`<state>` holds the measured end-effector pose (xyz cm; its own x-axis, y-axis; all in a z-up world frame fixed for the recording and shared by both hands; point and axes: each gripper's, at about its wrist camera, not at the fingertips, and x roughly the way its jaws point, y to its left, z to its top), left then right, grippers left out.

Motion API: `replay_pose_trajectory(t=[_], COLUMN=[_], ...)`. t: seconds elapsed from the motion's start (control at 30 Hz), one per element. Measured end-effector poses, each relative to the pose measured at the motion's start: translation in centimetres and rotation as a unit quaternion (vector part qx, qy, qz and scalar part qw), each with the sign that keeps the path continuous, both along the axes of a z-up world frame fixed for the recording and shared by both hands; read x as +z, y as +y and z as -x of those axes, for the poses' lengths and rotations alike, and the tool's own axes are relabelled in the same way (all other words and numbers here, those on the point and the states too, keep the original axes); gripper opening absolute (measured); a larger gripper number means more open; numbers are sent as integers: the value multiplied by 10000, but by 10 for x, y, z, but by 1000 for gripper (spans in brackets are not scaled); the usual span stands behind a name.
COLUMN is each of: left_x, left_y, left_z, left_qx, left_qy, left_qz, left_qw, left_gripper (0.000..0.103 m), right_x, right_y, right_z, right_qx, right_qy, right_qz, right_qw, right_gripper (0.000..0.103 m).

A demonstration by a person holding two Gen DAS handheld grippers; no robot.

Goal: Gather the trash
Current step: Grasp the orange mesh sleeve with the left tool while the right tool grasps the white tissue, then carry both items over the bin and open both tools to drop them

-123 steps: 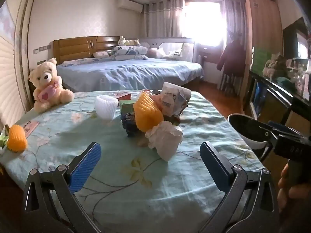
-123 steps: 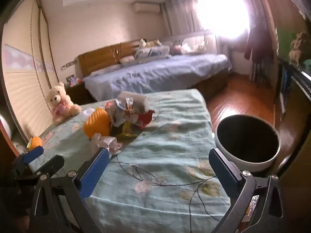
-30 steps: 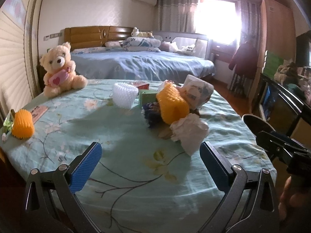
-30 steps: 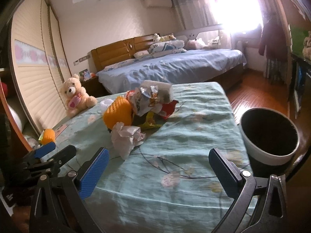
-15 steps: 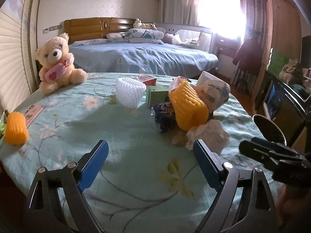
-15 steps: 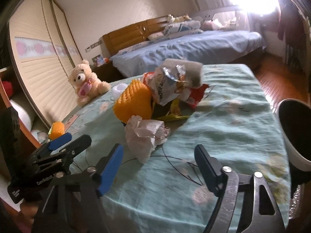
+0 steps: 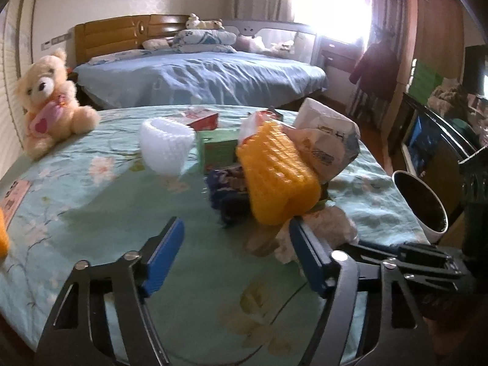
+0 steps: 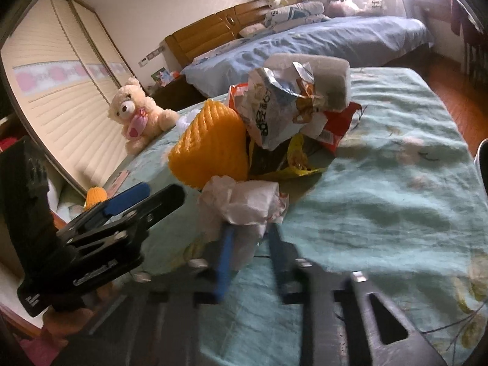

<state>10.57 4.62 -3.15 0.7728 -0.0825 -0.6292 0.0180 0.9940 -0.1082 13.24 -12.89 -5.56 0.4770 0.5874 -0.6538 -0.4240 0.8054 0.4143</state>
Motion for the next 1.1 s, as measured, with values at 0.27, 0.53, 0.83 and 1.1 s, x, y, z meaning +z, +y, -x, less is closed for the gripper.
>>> replay_pose_trajectory(t=[0.27, 0.53, 0.83, 1.1], left_x=[-6, -4, 6, 8], left_y=[-28, -37, -66, -110], left_z=[-19, 4, 29, 25], left_qx=[-369, -382, -792, -1295], left_qy=[135, 35, -42, 20], left_qz=[-93, -165, -125, -159], left_qw=[9992, 9991, 9968, 9915], left_gripper=[16, 13, 13, 13], right_x=[13, 24, 18, 18], right_y=[-31, -71, -107, -143], right_z=[12, 22, 31, 39], right_qx=[-197, -598, -1017, -1385], right_qy=[-135, -259, -195, -222], right_qz=[-154, -239, -255, -229], right_qw=[9996, 9976, 9943, 9899], right_gripper=[6, 6, 6, 6])
